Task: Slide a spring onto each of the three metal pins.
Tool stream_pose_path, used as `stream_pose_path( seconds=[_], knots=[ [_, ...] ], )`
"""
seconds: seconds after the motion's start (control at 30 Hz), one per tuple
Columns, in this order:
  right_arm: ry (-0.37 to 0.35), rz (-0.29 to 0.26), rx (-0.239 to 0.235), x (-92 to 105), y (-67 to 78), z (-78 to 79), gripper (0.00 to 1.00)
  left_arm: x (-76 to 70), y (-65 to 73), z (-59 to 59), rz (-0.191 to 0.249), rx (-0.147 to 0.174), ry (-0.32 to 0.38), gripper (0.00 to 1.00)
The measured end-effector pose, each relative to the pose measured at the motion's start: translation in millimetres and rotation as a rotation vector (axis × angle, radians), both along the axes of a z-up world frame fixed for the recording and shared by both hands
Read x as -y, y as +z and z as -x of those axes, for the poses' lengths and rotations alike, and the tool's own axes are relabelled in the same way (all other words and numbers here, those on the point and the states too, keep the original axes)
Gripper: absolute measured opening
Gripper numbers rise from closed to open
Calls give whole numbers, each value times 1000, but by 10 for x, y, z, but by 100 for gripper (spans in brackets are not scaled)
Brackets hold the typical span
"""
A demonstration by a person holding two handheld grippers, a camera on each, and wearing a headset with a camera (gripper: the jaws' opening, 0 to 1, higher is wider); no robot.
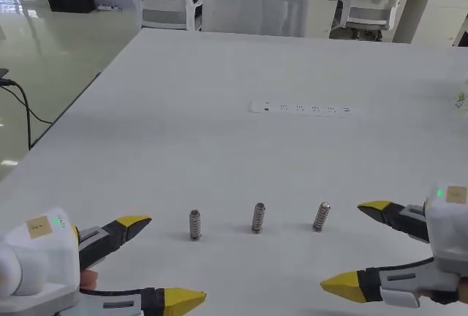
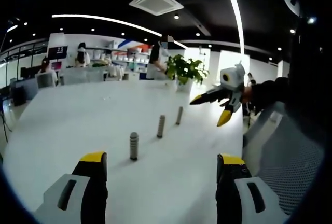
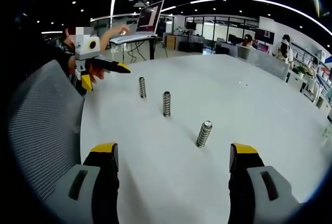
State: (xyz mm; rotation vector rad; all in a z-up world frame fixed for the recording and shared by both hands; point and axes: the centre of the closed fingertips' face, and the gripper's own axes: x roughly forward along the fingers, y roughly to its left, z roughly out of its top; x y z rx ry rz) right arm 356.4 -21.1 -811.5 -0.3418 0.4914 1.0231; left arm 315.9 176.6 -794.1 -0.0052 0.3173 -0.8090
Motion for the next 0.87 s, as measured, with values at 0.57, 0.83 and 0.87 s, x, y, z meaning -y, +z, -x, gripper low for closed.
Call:
stream_pose_path(
  seconds=[0.57,0.83,0.87],
  knots=[
    [-5,-24,-12,18,-27,3,89,31,-42,8,9,-11,2,83],
    [-13,-28,-14,40,-31,-8,89,45,-48,9,10,-16,-1,83],
    [-15,-28,-17,43,-35,-8,89,45,-51,10,9,-16,-2,83]
  ],
)
